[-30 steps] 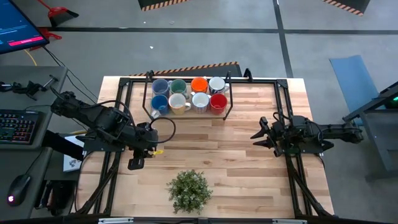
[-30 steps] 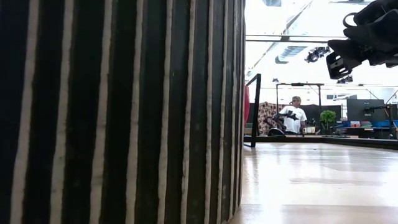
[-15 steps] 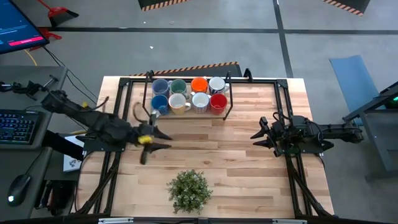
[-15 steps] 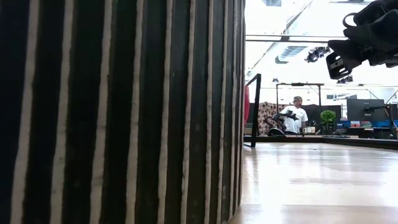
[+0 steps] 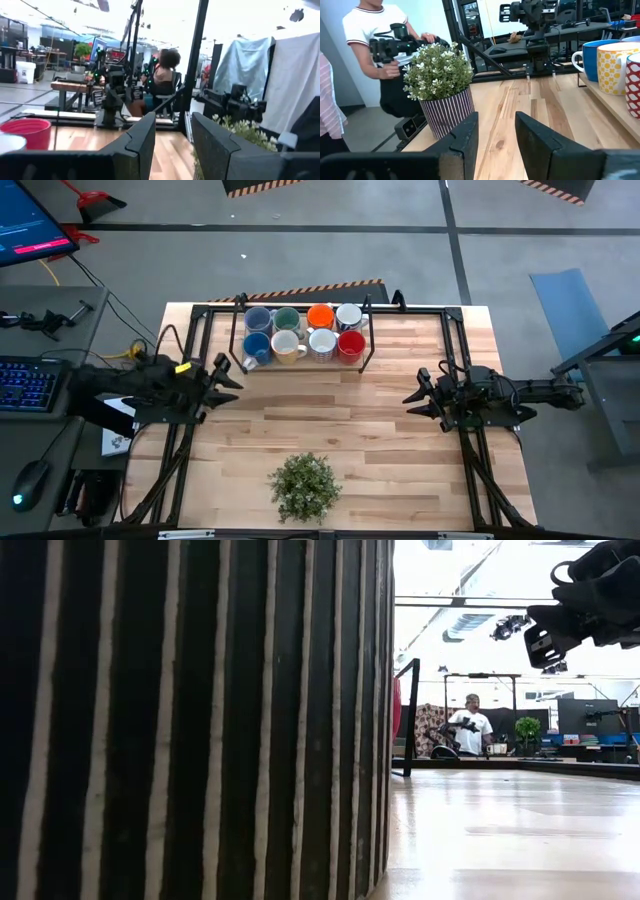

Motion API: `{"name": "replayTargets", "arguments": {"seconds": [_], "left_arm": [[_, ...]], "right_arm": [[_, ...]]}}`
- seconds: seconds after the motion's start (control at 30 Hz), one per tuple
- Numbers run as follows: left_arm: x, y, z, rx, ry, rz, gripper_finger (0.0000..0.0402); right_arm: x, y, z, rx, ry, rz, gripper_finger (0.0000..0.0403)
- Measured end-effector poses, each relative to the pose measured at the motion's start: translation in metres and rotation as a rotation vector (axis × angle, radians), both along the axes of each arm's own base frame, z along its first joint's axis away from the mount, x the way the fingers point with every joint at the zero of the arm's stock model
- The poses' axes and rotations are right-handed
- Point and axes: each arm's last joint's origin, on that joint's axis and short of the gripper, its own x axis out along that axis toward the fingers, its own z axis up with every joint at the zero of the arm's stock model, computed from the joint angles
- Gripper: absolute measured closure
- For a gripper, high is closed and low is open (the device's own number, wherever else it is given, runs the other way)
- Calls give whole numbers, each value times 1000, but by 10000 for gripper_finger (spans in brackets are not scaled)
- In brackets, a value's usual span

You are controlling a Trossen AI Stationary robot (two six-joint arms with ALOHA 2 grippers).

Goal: Place coffee mugs
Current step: Return to Home Position

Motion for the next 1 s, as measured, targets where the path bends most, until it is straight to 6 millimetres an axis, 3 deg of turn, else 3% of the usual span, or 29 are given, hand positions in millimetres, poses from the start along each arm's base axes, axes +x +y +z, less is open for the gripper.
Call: {"name": "replayTargets", "arguments": {"seconds": [0.27,0.6,0.83,1.0], "left_arm": [[-20,7,-11,54,57,42,284],[-14,4,-27,54,19,-77,284],[-9,4,-41,97,2,-61,284],[-6,4,-55,157,82,-48,284]], "right_arm": [[0,0,0,0,0,0,289],[0,0,0,0,1,0,289],[0,0,0,0,1,0,289],[0,0,0,0,0,0,289]]}}
